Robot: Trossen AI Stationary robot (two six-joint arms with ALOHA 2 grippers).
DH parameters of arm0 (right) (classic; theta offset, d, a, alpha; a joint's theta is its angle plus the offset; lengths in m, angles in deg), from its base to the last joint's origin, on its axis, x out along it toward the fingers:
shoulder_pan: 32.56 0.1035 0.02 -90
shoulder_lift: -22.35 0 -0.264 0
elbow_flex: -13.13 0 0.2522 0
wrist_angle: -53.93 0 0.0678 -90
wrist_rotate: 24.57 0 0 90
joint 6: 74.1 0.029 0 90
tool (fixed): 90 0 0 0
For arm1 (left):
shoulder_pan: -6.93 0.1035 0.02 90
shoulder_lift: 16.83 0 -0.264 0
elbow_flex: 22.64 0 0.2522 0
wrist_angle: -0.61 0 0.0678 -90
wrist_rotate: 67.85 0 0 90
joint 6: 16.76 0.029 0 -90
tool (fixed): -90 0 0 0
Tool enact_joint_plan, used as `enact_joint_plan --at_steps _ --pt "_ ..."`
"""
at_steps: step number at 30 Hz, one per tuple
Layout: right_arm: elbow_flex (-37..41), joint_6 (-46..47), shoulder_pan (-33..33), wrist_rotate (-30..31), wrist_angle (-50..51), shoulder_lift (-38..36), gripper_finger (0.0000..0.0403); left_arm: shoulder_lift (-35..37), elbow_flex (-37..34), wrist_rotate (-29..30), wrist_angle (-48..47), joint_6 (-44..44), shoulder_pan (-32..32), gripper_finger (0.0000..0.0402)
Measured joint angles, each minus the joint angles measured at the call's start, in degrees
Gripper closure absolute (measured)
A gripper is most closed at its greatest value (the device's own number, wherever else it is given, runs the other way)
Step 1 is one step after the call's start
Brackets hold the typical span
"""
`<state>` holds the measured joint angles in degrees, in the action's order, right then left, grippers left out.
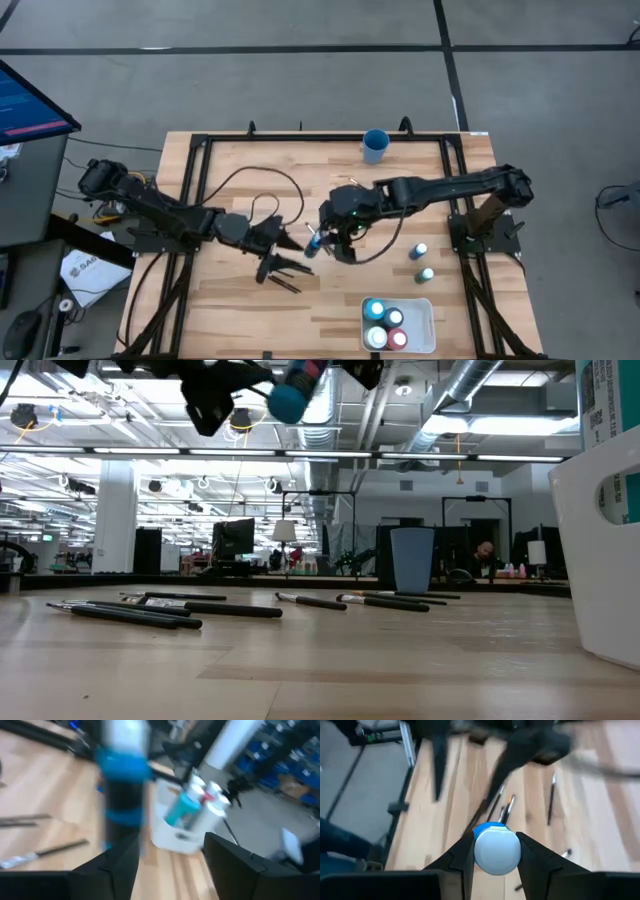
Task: Pick & Place Paint Supplies
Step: Put the left small blue paint bottle into the white bin
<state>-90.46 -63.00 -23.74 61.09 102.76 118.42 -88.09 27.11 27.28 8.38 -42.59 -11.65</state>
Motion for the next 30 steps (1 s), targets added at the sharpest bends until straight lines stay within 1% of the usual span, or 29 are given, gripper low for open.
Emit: enact_joint_plan --at_steps 5,9,12,17,23,26,30 --pt "-0.01 3.85 2.56 0.68 7.77 -3.75 0.0296 0.00 -0.01 -1.41 -1.74 -0.22 -0.94 0.0175" --pt "-0.10 8.20 5.98 3.12 12.84 -6.67 0.0296 0.34 -0.06 -2.79 -2.88 -2.97 -1.11 0.0177" --pt "-0.06 13.83 9.37 5.44 17.61 -8.19 0.0296 0.86 -0.04 -4.46 -2.85 -4.40 -1.05 0.0181" --pt "-0.06 26.35 18.88 11.13 25.57 -10.70 0.0296 3.38 -0.09 -5.30 -2.94 -4.93 -1.28 0.0189" --pt "-0.06 47.29 30.84 18.73 35.29 -12.74 0.0296 8.42 -0.09 -5.33 -2.67 -4.61 -1.27 0.0199" --pt "-0.06 57.37 36.32 20.73 39.18 -12.82 0.0288 10.45 -0.09 -4.34 -2.62 -4.57 -1.26 0.0205" --pt "-0.02 68.90 41.88 21.30 44.12 -11.51 0.0284 12.31 -0.09 -2.75 -2.56 -2.82 -1.26 0.0211"
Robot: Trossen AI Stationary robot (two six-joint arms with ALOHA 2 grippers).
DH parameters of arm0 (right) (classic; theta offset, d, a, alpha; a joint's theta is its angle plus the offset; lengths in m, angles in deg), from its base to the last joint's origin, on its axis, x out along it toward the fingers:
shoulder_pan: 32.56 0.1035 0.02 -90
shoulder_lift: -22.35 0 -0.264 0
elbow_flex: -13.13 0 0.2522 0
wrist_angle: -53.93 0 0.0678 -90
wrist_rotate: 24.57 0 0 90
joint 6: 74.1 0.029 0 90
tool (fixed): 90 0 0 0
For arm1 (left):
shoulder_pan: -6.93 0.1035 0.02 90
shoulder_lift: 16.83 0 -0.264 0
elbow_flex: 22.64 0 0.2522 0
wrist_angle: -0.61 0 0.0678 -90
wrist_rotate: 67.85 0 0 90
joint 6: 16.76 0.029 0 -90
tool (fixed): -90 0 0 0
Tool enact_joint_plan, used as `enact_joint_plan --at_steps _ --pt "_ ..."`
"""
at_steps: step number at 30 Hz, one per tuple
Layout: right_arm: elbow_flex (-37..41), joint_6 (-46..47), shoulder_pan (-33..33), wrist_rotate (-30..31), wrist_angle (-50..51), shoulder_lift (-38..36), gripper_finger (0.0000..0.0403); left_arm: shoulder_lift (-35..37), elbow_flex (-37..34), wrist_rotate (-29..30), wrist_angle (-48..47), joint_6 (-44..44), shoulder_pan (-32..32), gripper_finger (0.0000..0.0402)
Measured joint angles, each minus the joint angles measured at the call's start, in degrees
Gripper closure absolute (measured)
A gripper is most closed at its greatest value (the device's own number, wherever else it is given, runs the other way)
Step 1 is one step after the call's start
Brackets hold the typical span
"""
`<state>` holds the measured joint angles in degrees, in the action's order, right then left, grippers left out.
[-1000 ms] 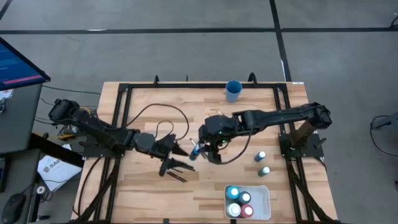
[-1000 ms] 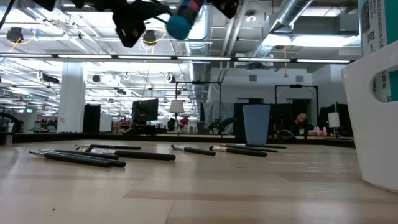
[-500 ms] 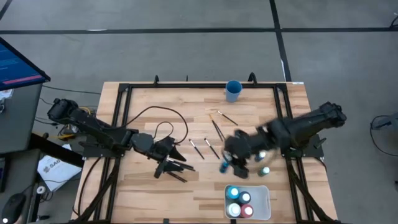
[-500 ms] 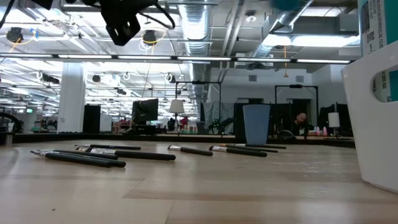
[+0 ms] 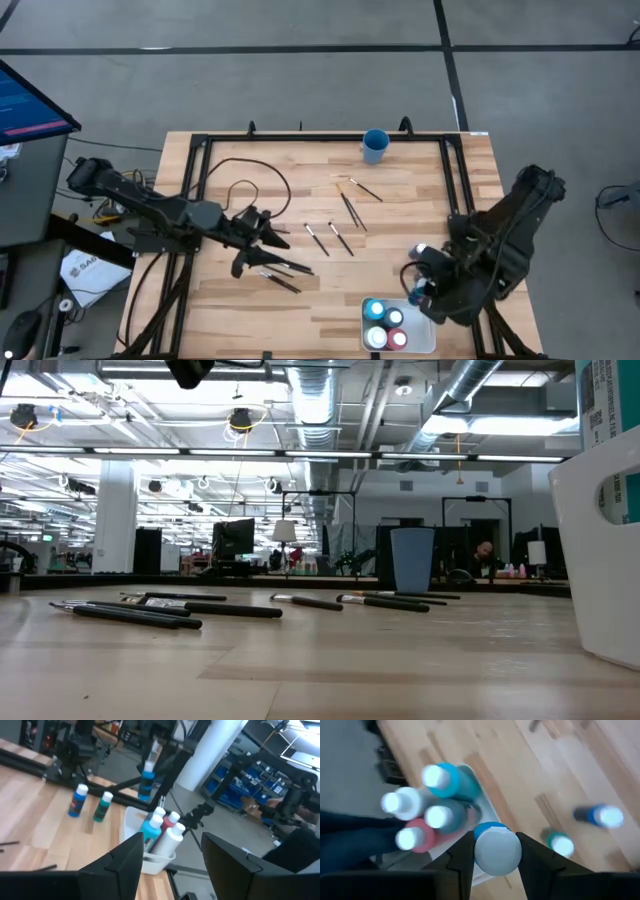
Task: Pick & Place Paint Supplies
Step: Put the left small blue paint bottle into the white bin
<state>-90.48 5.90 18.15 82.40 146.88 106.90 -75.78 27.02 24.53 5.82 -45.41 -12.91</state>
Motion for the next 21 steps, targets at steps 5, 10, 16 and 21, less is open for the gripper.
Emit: enact_joint_plan --at_steps 5,10,16,21 --pt "0.05 9.74 5.47 -0.23 0.07 3.84 0.0292 0.58 0.00 0.87 -0.11 0.21 0.02 0.0217" --pt "0.06 16.60 8.35 -0.33 -0.76 8.86 0.0278 0.30 0.00 0.99 -0.20 0.28 0.02 0.0220" --pt "0.07 17.57 9.08 -0.42 -4.62 14.51 0.0289 0.30 0.00 1.13 -0.09 0.32 0.02 0.0220" --pt "0.07 17.59 9.33 -0.39 -6.95 18.57 0.0280 0.30 0.00 1.10 -0.07 0.32 0.02 0.0220"
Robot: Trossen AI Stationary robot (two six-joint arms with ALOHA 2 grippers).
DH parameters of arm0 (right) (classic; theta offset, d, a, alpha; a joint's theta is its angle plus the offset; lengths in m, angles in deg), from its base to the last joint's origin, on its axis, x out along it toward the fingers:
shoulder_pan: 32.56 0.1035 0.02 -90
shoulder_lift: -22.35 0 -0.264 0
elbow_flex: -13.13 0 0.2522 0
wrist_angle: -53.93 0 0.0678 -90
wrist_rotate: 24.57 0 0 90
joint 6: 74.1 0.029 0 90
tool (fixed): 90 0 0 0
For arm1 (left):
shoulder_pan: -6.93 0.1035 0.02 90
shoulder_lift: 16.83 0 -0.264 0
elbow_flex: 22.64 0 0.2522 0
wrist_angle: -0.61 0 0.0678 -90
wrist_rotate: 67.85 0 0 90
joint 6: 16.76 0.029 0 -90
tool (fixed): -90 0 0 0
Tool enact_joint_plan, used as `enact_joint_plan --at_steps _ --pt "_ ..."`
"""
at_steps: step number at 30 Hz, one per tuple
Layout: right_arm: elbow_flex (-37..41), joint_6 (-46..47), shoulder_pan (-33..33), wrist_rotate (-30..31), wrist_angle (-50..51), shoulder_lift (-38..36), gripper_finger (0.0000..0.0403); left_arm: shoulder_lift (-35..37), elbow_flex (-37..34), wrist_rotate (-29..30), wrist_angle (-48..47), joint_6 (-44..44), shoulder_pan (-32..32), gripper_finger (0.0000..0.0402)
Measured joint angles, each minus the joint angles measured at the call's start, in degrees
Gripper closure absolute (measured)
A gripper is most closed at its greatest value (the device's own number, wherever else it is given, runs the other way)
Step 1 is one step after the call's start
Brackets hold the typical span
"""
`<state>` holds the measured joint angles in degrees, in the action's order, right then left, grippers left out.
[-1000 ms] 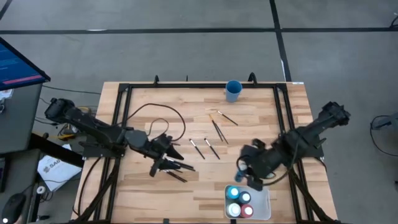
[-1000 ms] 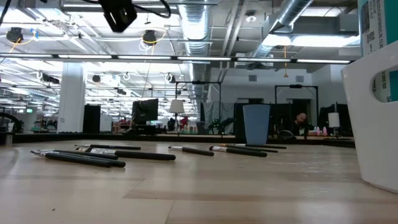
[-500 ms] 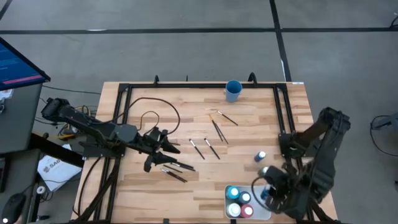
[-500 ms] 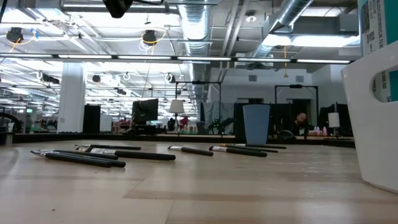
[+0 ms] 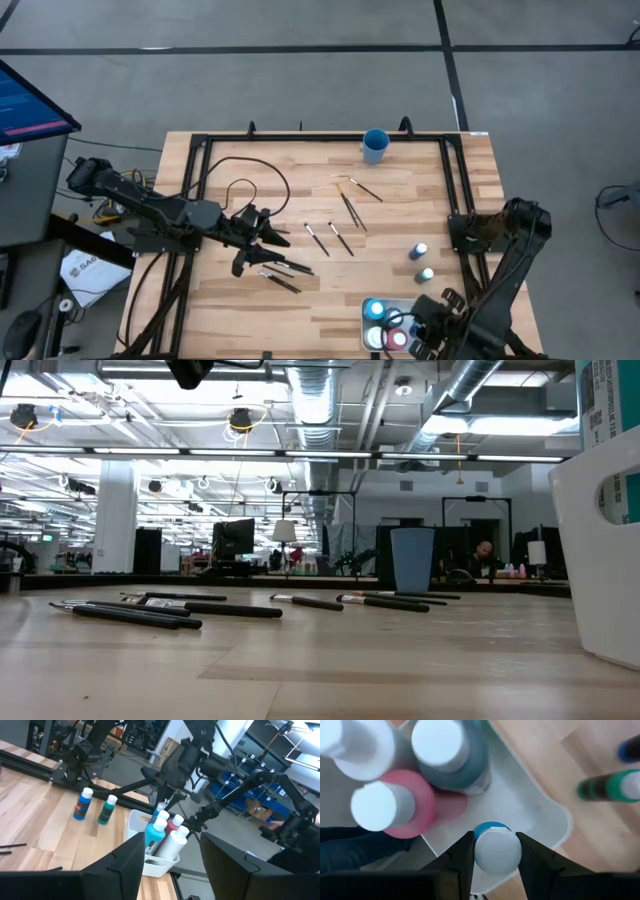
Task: Pick & Place Paint Supplies
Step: Put the left small blue paint bottle into the white bin
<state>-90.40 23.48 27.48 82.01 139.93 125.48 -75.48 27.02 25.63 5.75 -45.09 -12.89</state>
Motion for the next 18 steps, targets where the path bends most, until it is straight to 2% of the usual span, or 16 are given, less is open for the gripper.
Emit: enact_joint_plan --at_steps 9,18 --pt "-0.04 0.64 1.89 -0.07 -2.80 4.82 0.0284 0.00 0.00 -0.04 -0.02 0.00 0.00 0.0220" --pt "0.26 1.95 2.70 0.22 -1.51 5.04 0.0273 0.00 0.00 -0.07 -0.02 0.02 0.00 0.0220"
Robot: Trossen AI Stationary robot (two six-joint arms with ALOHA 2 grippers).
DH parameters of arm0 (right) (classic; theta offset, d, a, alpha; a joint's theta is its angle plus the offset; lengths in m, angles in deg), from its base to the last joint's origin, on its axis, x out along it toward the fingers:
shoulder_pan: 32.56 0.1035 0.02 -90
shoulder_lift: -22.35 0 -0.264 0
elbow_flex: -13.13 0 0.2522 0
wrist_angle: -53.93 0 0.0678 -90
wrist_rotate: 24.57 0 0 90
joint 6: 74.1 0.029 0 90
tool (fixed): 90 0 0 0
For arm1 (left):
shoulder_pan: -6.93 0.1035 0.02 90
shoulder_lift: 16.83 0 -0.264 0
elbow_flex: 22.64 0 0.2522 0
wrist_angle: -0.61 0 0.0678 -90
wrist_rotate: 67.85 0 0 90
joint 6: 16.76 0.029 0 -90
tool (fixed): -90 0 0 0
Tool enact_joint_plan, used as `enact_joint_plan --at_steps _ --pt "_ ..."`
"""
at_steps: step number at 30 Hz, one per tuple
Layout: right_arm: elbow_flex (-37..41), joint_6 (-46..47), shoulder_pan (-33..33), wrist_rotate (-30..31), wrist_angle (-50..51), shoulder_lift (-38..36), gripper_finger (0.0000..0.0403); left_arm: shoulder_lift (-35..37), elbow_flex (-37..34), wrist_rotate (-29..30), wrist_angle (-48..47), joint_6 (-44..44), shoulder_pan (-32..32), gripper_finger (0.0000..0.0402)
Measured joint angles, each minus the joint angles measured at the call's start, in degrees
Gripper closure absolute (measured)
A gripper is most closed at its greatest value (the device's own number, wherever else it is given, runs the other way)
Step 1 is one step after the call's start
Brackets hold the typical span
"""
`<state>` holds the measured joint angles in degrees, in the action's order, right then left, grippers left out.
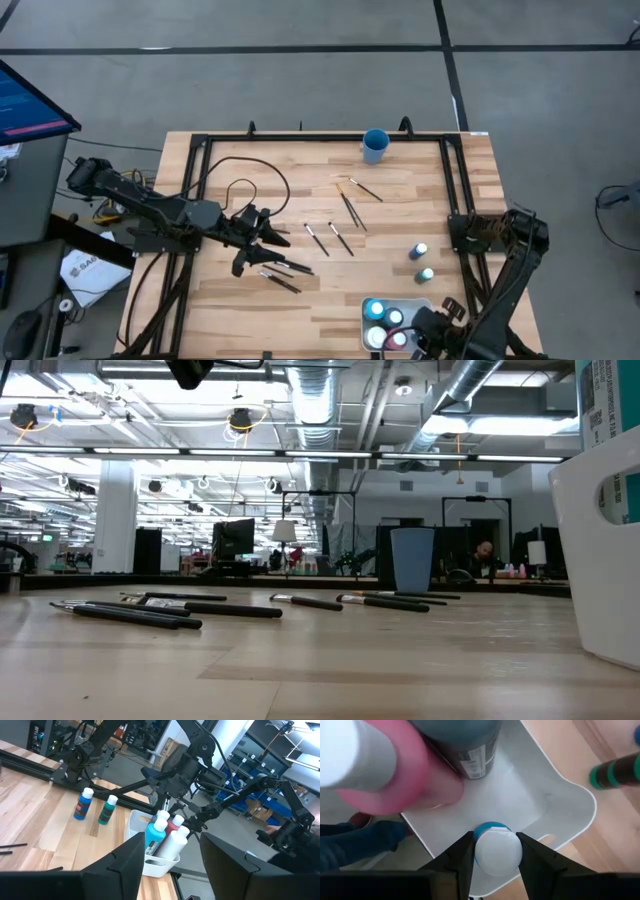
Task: Pick & Place Paint Supplies
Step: Put the left small blue paint bottle into the white bin, then put the small green paint bottle into the white bin
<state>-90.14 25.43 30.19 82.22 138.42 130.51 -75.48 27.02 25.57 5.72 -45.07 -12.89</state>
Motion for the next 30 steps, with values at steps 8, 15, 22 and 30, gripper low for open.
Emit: enact_joint_plan --at_steps 8,15,22,30 --pt "0.04 -0.64 0.64 0.17 0.42 0.92 0.0275 0.00 0.00 -0.02 0.00 0.00 0.00 0.0220" --pt "0.04 -0.48 0.63 -0.07 0.58 0.94 0.0259 0.00 0.00 -0.13 0.02 1.33 0.00 0.0220" --pt "0.04 -0.44 0.63 -0.37 0.36 0.81 0.0215 0.00 0.00 -0.18 0.02 1.31 0.00 0.0220" --pt "0.00 -0.48 -3.03 2.31 7.35 -10.03 0.0159 0.20 0.00 -0.13 0.13 1.11 0.00 0.0220"
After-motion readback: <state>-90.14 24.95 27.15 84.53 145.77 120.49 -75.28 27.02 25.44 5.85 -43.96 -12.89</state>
